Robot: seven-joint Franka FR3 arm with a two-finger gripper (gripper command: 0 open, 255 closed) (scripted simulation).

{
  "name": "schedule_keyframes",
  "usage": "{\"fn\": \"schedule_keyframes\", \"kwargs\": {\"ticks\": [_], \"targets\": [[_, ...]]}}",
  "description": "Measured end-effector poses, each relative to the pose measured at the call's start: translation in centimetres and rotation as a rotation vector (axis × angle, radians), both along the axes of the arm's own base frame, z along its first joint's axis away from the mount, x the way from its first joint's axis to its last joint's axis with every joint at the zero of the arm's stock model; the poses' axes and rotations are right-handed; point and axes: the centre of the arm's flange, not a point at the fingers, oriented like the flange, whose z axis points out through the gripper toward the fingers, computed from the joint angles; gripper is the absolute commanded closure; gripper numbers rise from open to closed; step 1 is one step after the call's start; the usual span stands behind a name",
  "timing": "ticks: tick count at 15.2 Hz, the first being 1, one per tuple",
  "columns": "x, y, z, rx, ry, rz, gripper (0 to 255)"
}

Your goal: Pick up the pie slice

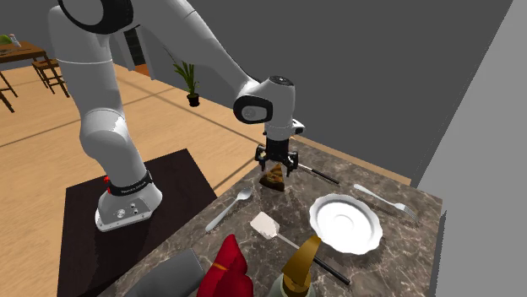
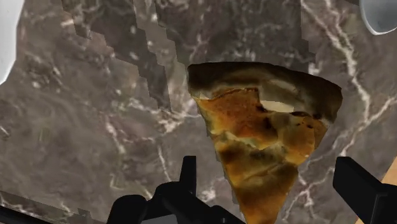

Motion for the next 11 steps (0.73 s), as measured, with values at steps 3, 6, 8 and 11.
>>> {"fn": "schedule_keyframes", "kwargs": {"ticks": [3, 6, 8, 11], "targets": [[-0.02, -0.04, -0.75, 0.000, 0.000, 0.000, 255], [0.01, -0.05, -0.80, 0.000, -0.002, 0.001, 255], [-0.01, -0.05, -0.79, -0.001, -0.002, 0.001, 255], [-0.01, -0.05, -0.79, -0.001, -0.003, 0.001, 255]]}}
